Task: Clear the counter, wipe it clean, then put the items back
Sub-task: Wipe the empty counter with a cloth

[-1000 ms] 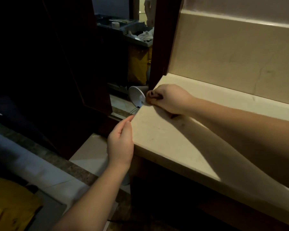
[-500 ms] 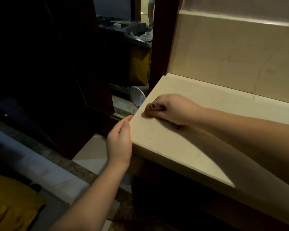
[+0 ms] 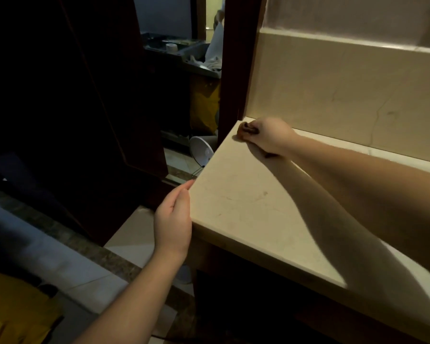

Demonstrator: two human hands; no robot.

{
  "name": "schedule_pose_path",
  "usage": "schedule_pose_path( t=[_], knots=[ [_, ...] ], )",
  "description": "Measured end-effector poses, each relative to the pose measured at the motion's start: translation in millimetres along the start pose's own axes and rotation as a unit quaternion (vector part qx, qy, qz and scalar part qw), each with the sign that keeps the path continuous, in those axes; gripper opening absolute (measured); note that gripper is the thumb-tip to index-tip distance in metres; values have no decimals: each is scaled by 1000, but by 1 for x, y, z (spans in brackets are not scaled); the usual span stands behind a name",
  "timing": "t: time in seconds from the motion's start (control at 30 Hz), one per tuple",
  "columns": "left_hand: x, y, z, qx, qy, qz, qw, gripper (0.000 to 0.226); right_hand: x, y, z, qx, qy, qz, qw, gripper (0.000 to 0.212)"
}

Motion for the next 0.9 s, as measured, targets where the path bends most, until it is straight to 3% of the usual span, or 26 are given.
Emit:
schedule_pose_path(
  t=[0.07,0.2,0.3,0.37,0.47,0.57,0.73,0.9],
  knots=[
    [0,1,0,1,-5,1,1000,26,-7,-10,-10,21,0,23,1000,33],
    [-1,-1,-1,-8,4,9,1000,27,-26,12,-42,136,1,-19,991,20],
    [0,-3,-1,-5,10,5,1000,27,-7,-13,-10,33,23,1,999,35],
    [0,-3,-1,-2,12,4,1000,28,3,-37,11,-54,23,20,998,34],
    [-1,-3,-2,-6,14,4,1000,28,-6,-52,-4,-35,39,24,998,17],
    [0,-3,-4,-11,10,4,1000,28,-14,-43,-8,8,60,11,998,25],
    [3,-5,-9,-19,-1,-1,1000,29,-5,-58,12,-60,103,46,992,24],
    [1,-4,-4,-22,-10,9,1000,30,-5,-63,10,-62,97,37,993,20]
  ],
)
Point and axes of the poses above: each hand's wrist, its own y-axis away from the middle knuckle, its own x-axis out of the back of the hand, z = x × y, the point moved 3 cm from there along -y, towards the middle knuckle, and after that the axes turned 12 degrees about -z, right-handed, at the moved point
